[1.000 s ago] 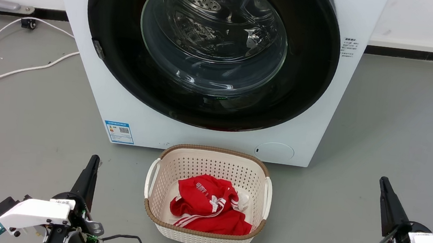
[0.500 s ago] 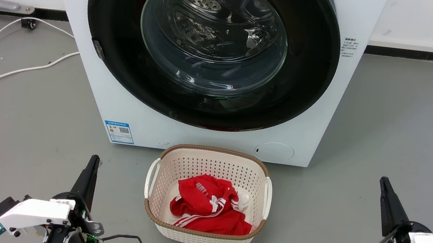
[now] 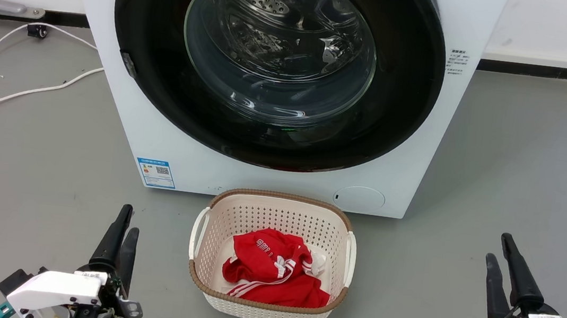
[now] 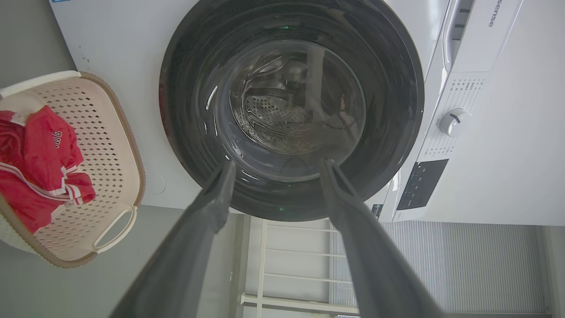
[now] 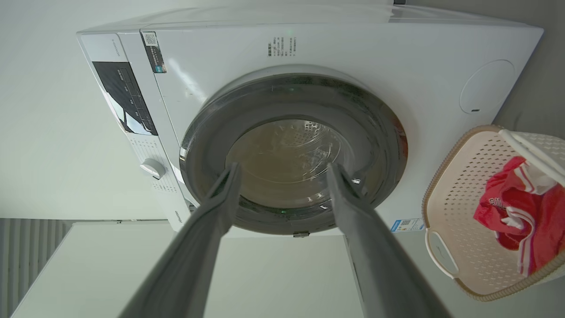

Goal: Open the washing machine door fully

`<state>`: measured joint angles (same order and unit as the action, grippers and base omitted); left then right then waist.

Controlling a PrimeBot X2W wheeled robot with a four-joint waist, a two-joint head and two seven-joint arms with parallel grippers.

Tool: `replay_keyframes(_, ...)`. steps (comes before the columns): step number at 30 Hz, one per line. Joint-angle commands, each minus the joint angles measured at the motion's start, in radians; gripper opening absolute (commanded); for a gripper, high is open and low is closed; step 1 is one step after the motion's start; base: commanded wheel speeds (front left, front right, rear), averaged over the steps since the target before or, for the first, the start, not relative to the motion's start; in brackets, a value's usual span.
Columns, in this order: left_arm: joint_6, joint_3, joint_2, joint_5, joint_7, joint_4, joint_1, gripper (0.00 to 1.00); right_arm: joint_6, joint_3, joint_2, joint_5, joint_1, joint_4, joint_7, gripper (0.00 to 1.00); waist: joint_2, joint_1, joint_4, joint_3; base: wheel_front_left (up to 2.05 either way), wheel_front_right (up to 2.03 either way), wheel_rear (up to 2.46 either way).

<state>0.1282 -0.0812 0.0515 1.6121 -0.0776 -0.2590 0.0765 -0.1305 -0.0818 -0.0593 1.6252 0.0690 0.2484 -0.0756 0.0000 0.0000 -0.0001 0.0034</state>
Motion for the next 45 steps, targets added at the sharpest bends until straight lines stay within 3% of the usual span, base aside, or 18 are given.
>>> replay_keyframes(1, 0.001, 0.009, 0.004, -0.011, 0.013, 0.028, 0.019, 1.00, 0.000, 0.005, -0.002, -0.013, 0.011, -0.032, 0.013, 1.00, 0.0000, 0.0000, 0.000, 0.000, 0.00, 0.00, 0.00)
replay_keyframes(22, 0.002, 0.022, 0.005, -0.410, 0.111, 0.173, 0.015, 1.00, 0.000, 0.030, 0.001, -0.481, -0.013, -0.146, 0.110, 1.00, 0.0000, 0.0000, -0.007, 0.001, 0.00, 0.00, 0.00)
replay_keyframes(37, 0.002, 0.025, 0.011, -0.705, 0.163, 0.199, -0.002, 1.00, 0.000, 0.069, 0.003, -0.860, -0.032, -0.166, 0.160, 1.00, 0.0000, 0.0000, -0.015, -0.002, 0.00, 0.00, 0.00)
replay_keyframes(45, 0.002, 0.035, 0.017, -0.841, 0.184, 0.192, -0.009, 1.00, 0.000, 0.076, 0.004, -0.999, -0.037, -0.172, 0.156, 1.00, 0.0000, 0.0000, -0.016, -0.005, 0.00, 0.00, 0.00)
